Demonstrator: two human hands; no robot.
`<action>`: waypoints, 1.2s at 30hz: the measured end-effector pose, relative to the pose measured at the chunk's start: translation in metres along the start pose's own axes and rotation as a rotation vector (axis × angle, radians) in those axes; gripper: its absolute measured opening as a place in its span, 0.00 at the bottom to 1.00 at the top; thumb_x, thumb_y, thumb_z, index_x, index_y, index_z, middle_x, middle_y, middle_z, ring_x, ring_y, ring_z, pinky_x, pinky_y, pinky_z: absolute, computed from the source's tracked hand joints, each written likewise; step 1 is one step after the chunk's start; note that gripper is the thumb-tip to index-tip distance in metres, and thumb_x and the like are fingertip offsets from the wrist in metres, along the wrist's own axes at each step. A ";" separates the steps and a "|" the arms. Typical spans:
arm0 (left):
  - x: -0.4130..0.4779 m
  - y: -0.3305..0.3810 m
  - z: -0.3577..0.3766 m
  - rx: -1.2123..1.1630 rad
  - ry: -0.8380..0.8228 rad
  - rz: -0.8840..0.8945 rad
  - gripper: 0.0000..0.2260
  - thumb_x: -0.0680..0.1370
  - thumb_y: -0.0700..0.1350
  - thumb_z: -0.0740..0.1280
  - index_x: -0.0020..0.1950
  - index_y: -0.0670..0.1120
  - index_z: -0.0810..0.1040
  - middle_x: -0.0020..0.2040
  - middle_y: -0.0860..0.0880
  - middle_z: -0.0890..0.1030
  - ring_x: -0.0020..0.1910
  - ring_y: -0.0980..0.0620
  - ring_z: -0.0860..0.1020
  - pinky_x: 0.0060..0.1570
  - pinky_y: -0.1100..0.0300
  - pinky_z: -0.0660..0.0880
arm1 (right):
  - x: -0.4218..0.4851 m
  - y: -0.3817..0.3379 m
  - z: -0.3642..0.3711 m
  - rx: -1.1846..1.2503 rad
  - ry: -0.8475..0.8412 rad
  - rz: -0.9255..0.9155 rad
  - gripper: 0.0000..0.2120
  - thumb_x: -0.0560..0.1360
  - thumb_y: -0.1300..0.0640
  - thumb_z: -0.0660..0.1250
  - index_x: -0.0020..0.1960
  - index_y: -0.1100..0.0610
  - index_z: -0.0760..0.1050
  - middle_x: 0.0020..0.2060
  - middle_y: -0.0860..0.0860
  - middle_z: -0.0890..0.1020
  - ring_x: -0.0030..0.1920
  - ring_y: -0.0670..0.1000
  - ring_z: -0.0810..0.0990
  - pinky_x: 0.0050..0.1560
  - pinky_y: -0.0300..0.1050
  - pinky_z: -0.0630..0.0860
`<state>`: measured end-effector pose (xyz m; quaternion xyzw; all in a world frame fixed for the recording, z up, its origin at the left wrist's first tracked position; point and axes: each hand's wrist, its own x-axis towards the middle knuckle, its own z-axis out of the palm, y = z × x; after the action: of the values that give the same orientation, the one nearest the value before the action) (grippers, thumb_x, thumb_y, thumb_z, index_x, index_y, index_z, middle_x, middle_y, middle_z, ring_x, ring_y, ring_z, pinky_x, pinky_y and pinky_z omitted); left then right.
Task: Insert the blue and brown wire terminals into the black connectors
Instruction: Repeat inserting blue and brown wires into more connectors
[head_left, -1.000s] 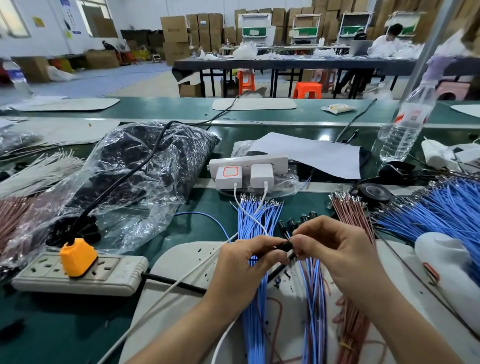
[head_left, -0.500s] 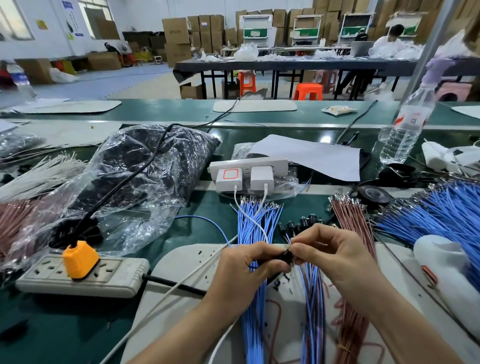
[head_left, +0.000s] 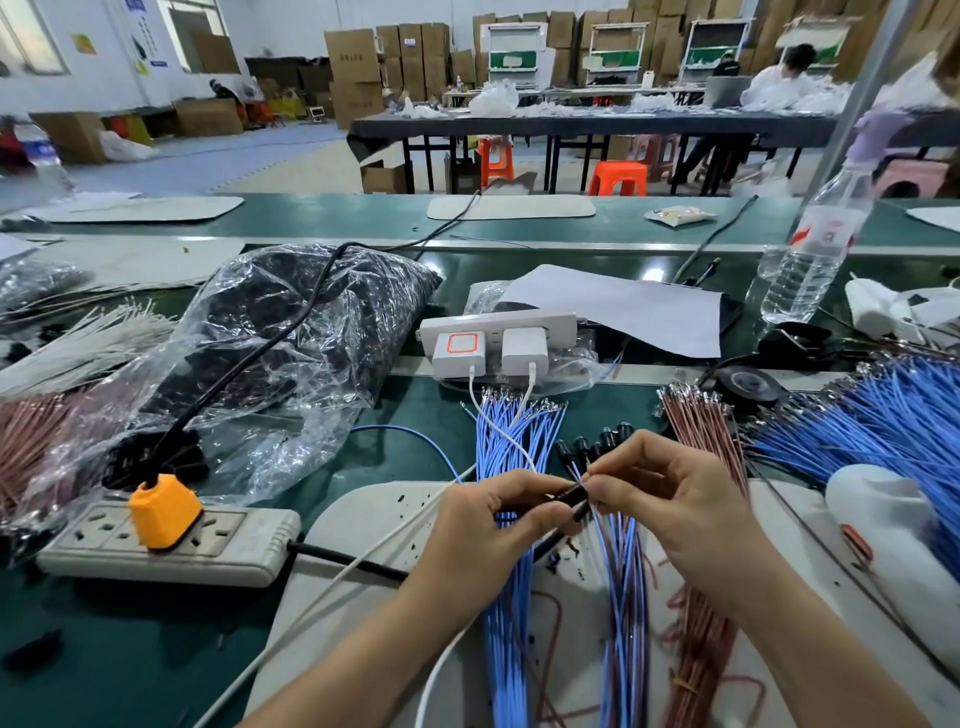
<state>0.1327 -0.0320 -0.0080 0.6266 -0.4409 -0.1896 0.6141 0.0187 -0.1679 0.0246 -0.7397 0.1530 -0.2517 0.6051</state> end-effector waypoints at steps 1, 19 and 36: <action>0.000 0.000 -0.001 -0.008 -0.004 -0.004 0.05 0.73 0.45 0.71 0.49 0.52 0.82 0.39 0.52 0.85 0.41 0.55 0.83 0.46 0.67 0.75 | 0.000 -0.001 0.000 0.042 -0.003 0.028 0.05 0.65 0.61 0.73 0.39 0.60 0.80 0.34 0.56 0.84 0.35 0.49 0.83 0.39 0.35 0.78; 0.001 -0.002 -0.003 -0.016 -0.062 -0.014 0.06 0.71 0.48 0.70 0.46 0.50 0.82 0.41 0.51 0.86 0.42 0.55 0.84 0.46 0.67 0.76 | -0.002 0.004 0.006 0.170 -0.025 0.135 0.08 0.64 0.59 0.72 0.40 0.63 0.79 0.31 0.56 0.83 0.32 0.49 0.81 0.36 0.34 0.77; 0.001 -0.003 -0.001 0.068 -0.005 0.060 0.05 0.76 0.43 0.69 0.51 0.47 0.81 0.43 0.51 0.85 0.45 0.54 0.84 0.49 0.62 0.77 | -0.003 -0.002 0.007 0.181 -0.025 0.083 0.04 0.68 0.71 0.70 0.43 0.66 0.78 0.31 0.58 0.83 0.31 0.49 0.83 0.36 0.34 0.77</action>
<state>0.1350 -0.0324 -0.0100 0.6332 -0.4673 -0.1575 0.5966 0.0200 -0.1607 0.0256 -0.6782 0.1523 -0.2299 0.6812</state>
